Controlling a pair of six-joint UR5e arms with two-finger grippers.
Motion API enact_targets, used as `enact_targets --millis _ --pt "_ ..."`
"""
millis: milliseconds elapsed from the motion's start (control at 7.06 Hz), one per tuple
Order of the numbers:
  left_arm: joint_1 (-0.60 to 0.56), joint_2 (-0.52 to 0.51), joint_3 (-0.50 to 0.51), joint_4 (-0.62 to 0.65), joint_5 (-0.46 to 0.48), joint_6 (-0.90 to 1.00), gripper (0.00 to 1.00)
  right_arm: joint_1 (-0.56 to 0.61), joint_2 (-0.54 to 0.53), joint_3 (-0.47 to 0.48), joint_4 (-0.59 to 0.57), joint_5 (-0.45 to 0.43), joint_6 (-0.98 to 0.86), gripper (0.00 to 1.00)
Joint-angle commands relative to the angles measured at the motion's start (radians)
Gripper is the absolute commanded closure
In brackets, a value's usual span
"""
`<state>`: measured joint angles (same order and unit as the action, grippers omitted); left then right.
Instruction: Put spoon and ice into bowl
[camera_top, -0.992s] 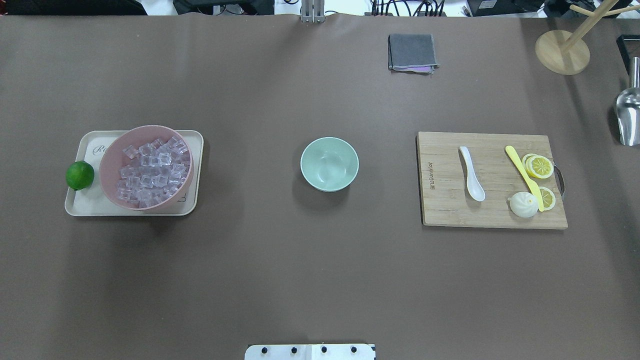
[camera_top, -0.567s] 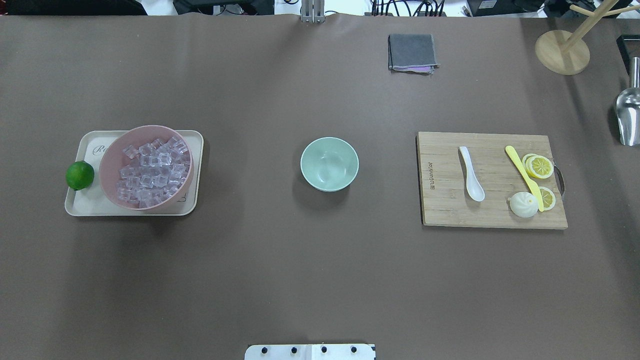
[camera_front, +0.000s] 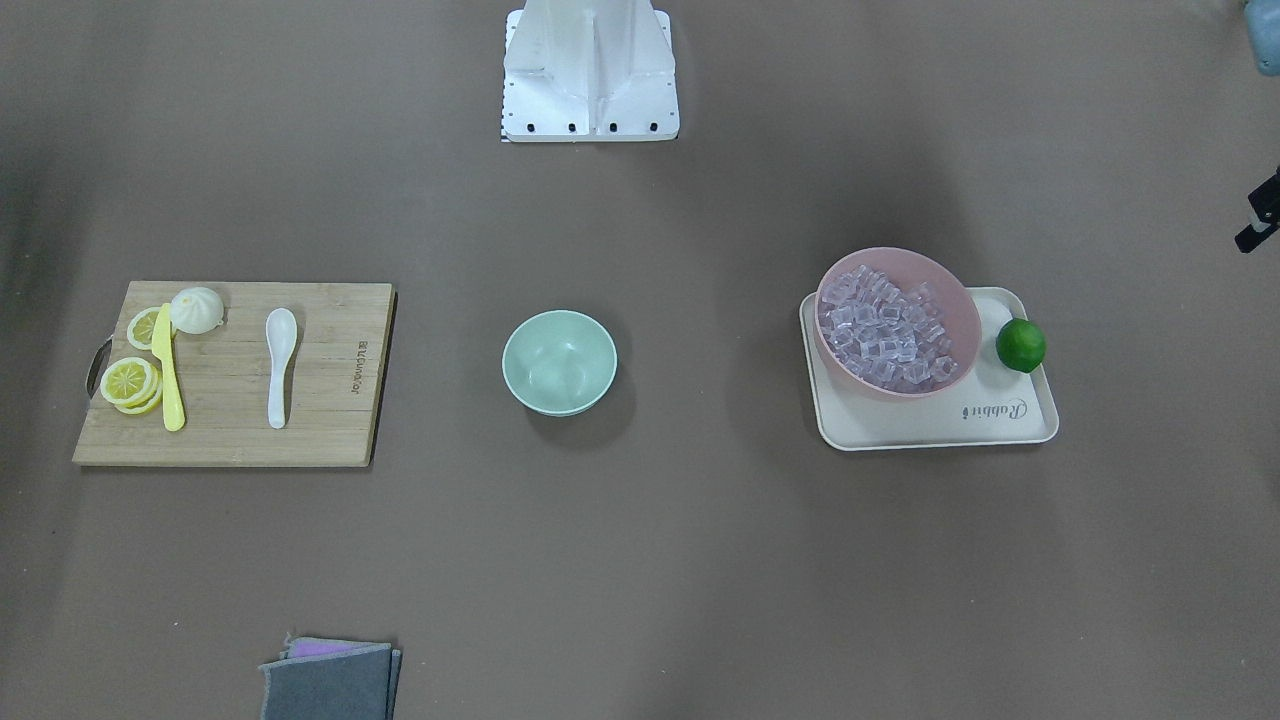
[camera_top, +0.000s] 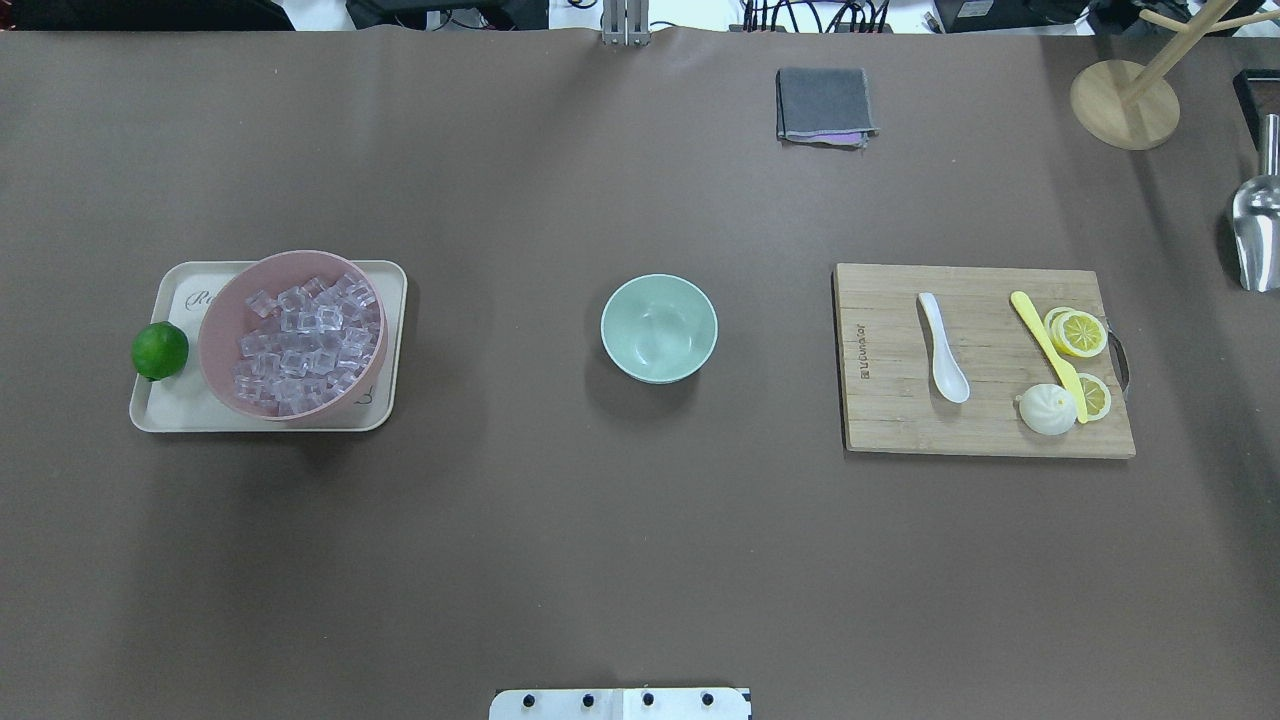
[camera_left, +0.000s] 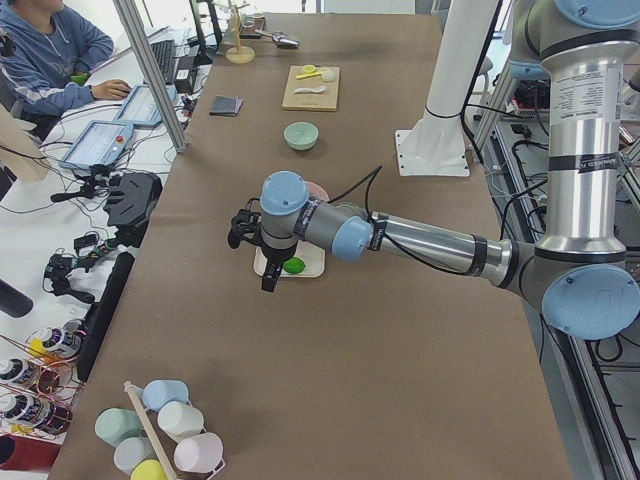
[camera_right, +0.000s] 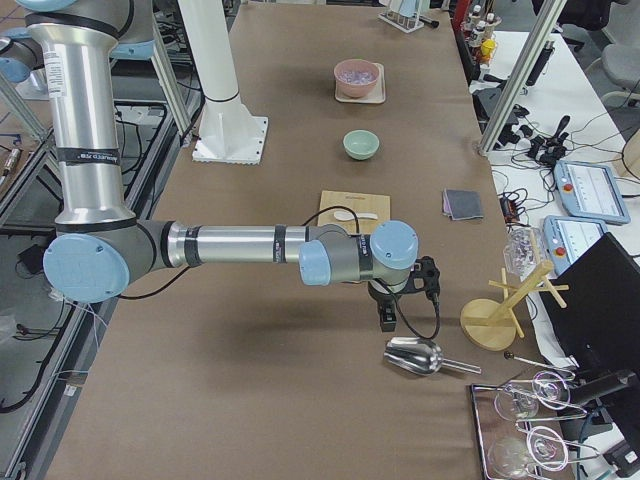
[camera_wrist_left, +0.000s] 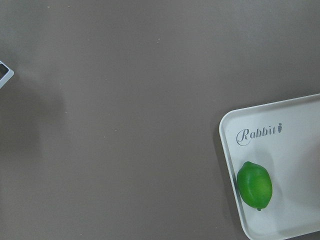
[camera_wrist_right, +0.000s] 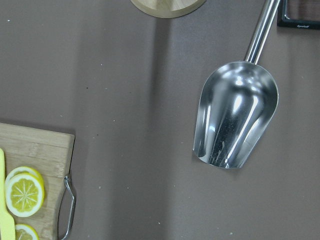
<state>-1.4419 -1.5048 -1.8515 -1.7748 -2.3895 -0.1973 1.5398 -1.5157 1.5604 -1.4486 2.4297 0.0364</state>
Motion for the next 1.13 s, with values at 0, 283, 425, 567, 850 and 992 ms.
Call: enact_targets --millis 0,283,425,567,850,992 --pt "0.020 -0.038 -0.014 -0.002 -0.002 -0.115 0.02 -0.024 0.005 0.022 0.025 0.003 0.095 0.00" --pt "0.159 -0.084 -0.076 0.002 0.030 -0.368 0.02 -0.123 -0.008 0.040 0.260 -0.007 0.436 0.00" --pt "0.219 -0.107 -0.086 0.002 0.080 -0.416 0.02 -0.174 -0.011 0.041 0.325 -0.018 0.545 0.00" --pt "0.260 -0.133 -0.089 0.002 0.102 -0.491 0.02 -0.214 -0.011 0.047 0.333 -0.035 0.560 0.01" --pt "0.326 -0.213 -0.083 0.008 0.102 -0.551 0.03 -0.332 0.012 0.064 0.343 -0.088 0.644 0.06" --pt "0.368 -0.251 -0.081 0.009 0.108 -0.635 0.03 -0.399 0.055 0.072 0.344 -0.099 0.759 0.06"
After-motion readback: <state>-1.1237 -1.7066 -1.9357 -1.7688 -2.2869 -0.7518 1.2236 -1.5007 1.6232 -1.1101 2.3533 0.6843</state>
